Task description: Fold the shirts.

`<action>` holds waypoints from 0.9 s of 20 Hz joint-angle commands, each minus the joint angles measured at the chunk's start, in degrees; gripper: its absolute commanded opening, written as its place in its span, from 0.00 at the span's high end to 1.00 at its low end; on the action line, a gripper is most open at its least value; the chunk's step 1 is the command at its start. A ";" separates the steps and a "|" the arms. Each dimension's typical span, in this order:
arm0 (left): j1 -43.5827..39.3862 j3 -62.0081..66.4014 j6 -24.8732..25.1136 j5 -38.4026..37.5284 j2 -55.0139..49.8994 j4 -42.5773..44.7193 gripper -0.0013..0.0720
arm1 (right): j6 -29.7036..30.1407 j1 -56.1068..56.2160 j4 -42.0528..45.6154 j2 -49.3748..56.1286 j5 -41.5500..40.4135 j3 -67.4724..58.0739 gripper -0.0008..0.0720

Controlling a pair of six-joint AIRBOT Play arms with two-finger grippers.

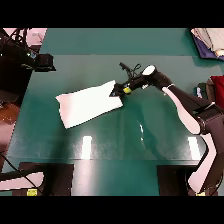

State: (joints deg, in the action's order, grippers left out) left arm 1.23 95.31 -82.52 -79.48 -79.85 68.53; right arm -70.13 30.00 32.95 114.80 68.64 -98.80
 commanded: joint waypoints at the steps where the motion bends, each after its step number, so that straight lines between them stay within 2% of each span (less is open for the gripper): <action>1: -0.94 -0.02 0.00 0.31 0.04 -4.92 0.95 | 0.07 -4.46 -0.22 -2.97 0.46 -1.97 0.97; 10: -11.04 -0.02 0.00 5.77 0.02 -5.86 0.95 | -2.29 -38.36 0.28 -19.50 -0.48 -1.95 0.97; 14: -13.62 -0.02 -0.02 8.44 0.02 -6.27 0.95 | -4.44 -53.00 0.22 -20.96 -2.97 -1.97 0.97; 18: -15.56 -0.02 -0.04 9.90 0.02 -6.32 0.95 | -4.39 -61.72 0.24 -20.90 -4.28 -1.31 0.97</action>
State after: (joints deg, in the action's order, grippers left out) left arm -12.86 95.29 -82.52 -71.26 -79.85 62.43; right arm -74.19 -24.86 33.28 94.35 65.76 -100.38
